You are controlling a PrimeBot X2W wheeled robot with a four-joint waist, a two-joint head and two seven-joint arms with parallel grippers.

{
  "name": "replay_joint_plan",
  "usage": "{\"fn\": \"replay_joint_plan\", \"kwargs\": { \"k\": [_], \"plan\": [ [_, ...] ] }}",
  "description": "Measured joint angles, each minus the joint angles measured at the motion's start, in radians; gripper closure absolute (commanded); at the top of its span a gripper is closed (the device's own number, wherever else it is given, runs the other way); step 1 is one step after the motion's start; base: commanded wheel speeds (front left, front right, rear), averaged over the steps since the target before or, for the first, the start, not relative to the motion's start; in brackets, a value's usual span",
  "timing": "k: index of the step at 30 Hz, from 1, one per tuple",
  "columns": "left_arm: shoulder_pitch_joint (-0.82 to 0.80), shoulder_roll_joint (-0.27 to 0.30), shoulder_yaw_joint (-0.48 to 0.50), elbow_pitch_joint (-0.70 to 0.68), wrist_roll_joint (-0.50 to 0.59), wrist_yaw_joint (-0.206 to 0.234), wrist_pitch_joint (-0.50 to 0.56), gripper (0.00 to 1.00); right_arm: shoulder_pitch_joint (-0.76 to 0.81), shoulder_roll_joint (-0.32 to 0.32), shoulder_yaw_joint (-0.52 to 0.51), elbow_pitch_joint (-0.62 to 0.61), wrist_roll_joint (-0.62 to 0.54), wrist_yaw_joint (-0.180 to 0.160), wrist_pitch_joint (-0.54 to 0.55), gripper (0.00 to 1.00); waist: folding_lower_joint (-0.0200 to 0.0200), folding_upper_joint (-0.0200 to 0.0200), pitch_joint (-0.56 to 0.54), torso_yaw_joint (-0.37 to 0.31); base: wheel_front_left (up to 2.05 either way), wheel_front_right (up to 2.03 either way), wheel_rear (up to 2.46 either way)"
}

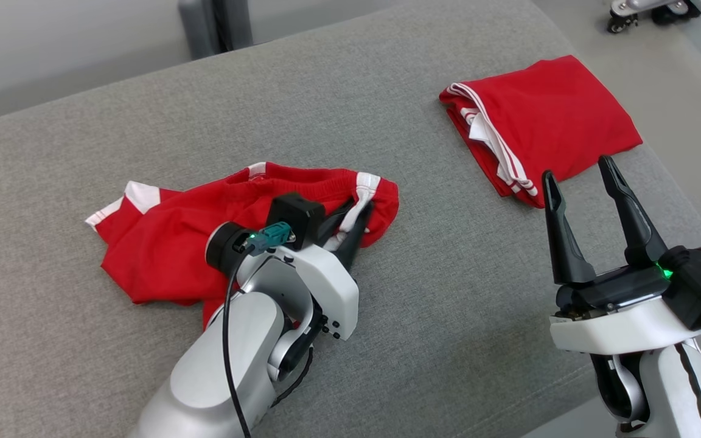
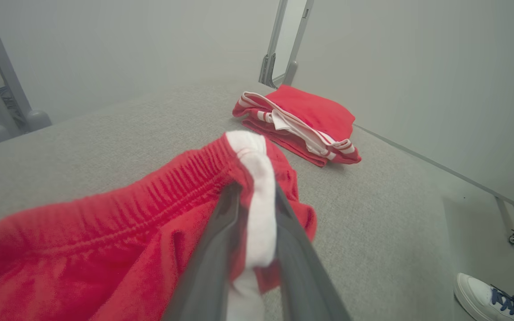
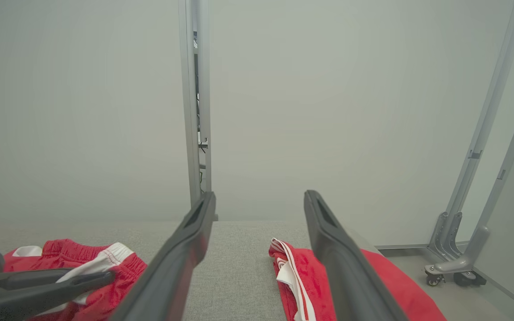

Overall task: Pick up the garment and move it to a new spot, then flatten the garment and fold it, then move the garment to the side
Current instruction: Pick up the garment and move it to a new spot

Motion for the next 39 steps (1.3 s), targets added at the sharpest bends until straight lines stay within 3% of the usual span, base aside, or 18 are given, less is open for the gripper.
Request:
{"fn": "replay_joint_plan", "kwargs": {
  "k": [4,10,17,22,26,31,34,39],
  "plan": [
    [-0.022,0.0,-0.02,0.028,-0.053,0.014,-0.045,0.0,-0.001,0.007,-0.014,-0.001,-0.001,0.0,0.0,0.0,0.0,0.0,0.01,-0.002,0.0,0.0,0.0],
    [-0.076,0.012,0.019,0.023,-0.085,0.024,-0.136,0.0,-0.001,-0.003,-0.031,-0.007,-0.01,0.0,0.0,0.0,0.0,0.0,-0.008,0.059,0.0,0.0,0.0],
    [-0.054,0.123,0.105,-0.049,-0.061,0.075,-0.249,0.0,0.012,-0.037,-0.03,-0.003,-0.019,0.0,0.0,0.0,0.0,0.0,-0.053,0.16,0.0,0.0,0.0],
    [0.066,0.217,0.169,-0.131,-0.033,0.133,-0.281,0.0,0.031,-0.058,-0.025,0.011,-0.015,0.0,0.0,0.0,0.0,0.0,-0.092,0.235,0.0,0.0,0.0],
    [0.188,0.253,0.218,-0.201,-0.034,0.149,-0.289,0.0,0.054,-0.075,-0.014,0.024,-0.011,0.0,0.0,0.0,0.0,0.0,-0.118,0.292,0.0,0.0,0.0],
    [0.32,0.222,0.298,-0.292,-0.042,0.132,-0.29,0.0,0.074,-0.081,-0.019,0.049,-0.011,0.0,0.0,0.0,0.0,0.0,-0.148,0.352,0.0,0.0,0.0],
    [0.388,0.182,0.334,-0.322,0.0,0.13,-0.29,0.0,0.077,-0.08,-0.015,0.058,-0.01,0.0,0.0,0.0,0.0,0.0,-0.161,0.378,0.0,0.0,0.0],
    [0.473,0.108,0.385,-0.356,0.073,0.087,-0.291,0.0,0.087,-0.079,-0.005,0.079,-0.008,0.0,0.0,0.0,0.0,0.0,-0.174,0.4,0.0,0.0,0.0]
  ]
}}
